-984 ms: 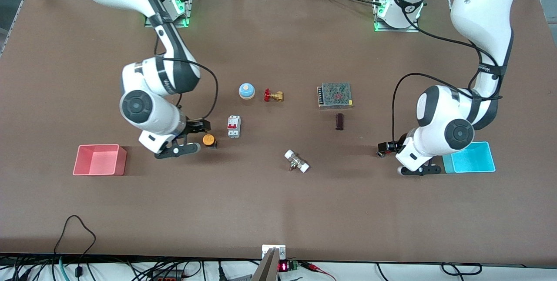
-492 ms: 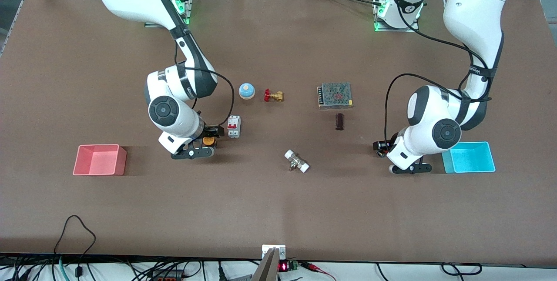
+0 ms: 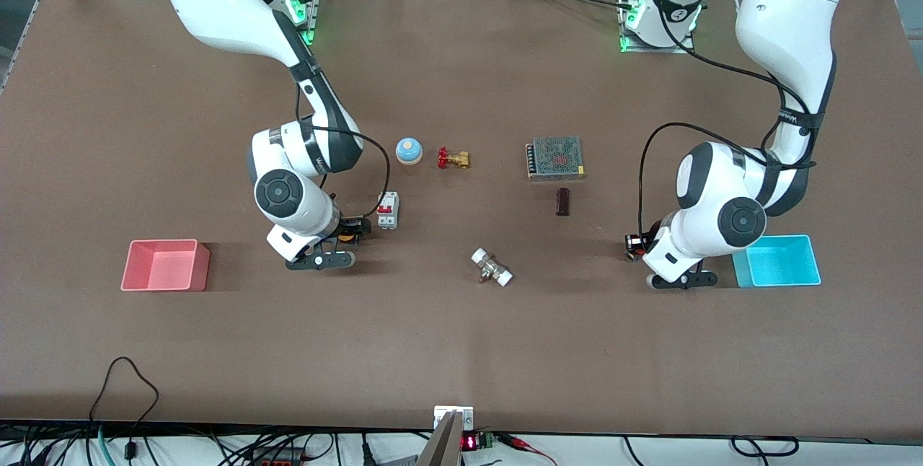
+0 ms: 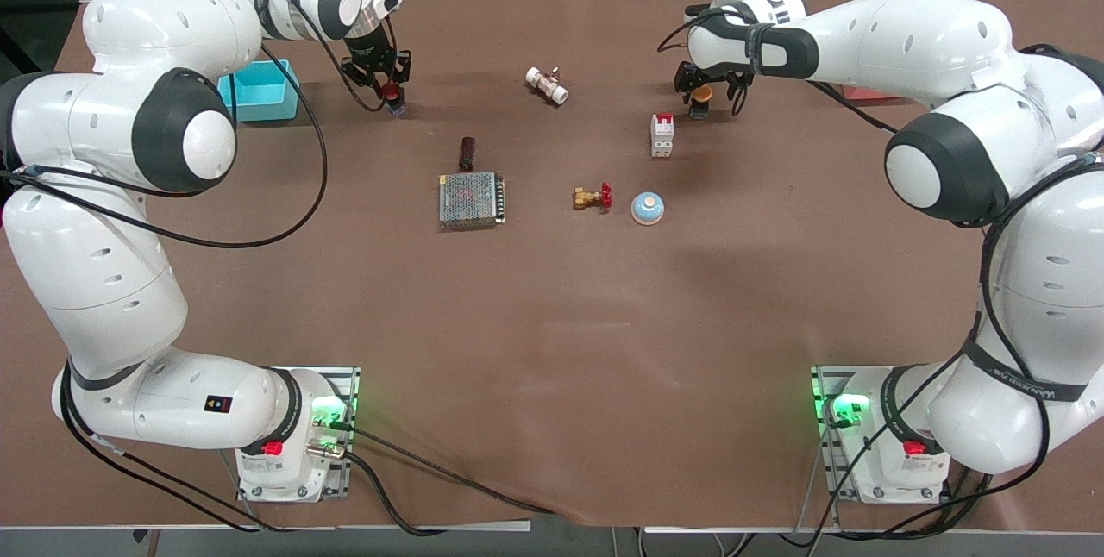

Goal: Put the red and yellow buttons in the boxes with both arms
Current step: 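Grasp the yellow button with the right gripper while the left gripper grasps the red button, then carry the yellow button to the pink box while the left gripper carries red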

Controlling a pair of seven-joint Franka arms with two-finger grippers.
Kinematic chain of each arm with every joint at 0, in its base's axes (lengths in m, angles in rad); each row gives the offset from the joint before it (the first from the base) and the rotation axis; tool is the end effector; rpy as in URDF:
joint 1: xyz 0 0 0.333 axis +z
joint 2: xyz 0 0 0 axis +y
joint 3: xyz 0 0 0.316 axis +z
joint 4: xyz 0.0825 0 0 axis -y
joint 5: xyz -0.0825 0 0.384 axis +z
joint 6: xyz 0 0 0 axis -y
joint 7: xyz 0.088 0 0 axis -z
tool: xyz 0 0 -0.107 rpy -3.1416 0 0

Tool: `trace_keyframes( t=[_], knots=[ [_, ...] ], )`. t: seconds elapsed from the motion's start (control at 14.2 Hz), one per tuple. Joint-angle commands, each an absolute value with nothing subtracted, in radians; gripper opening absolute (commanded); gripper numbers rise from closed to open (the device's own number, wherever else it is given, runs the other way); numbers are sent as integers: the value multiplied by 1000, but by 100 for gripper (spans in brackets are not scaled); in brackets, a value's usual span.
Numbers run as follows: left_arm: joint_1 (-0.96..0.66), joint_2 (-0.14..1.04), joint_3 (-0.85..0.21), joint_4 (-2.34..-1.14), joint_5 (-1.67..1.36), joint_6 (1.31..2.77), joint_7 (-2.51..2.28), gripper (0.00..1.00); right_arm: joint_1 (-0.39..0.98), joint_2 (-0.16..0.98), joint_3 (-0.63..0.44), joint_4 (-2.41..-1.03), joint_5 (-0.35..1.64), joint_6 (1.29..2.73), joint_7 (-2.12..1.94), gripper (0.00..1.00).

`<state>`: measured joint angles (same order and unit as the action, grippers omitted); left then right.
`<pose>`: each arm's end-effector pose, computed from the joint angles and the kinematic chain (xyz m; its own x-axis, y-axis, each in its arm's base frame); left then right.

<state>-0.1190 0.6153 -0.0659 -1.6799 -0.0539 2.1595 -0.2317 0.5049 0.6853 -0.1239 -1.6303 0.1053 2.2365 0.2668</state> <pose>0.6539 -0.1202 0.2337 0.9850 0.0847 -0.1503 0.0924 -0.9947 0.0450 0.6282 0.2655 0.2150 0.9951 0.0700 -0.0698 0.0716 -0.9972 0.0196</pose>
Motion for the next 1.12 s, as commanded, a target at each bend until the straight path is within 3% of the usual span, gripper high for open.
trace_keyframes(
  t=[0.0,0.35,0.63,0.7,1.05],
  knots=[
    [-101,588,-55,-1675,-67,2152,-212,31,515,712,-127,-1600,89,2255,298,100],
    [1,542,-57,-1609,-66,2022,-69,27,515,733,-126,-1588,95,2255,298,98],
    [83,526,-54,-1552,-63,1945,50,27,514,729,-126,-1588,97,2252,288,37],
    [103,526,-54,-1552,-61,1944,84,27,514,727,-126,-1588,101,2252,287,25],
    [213,529,-52,-1525,-52,1944,270,27,497,723,-129,-1559,98,2243,275,8]
  ],
)
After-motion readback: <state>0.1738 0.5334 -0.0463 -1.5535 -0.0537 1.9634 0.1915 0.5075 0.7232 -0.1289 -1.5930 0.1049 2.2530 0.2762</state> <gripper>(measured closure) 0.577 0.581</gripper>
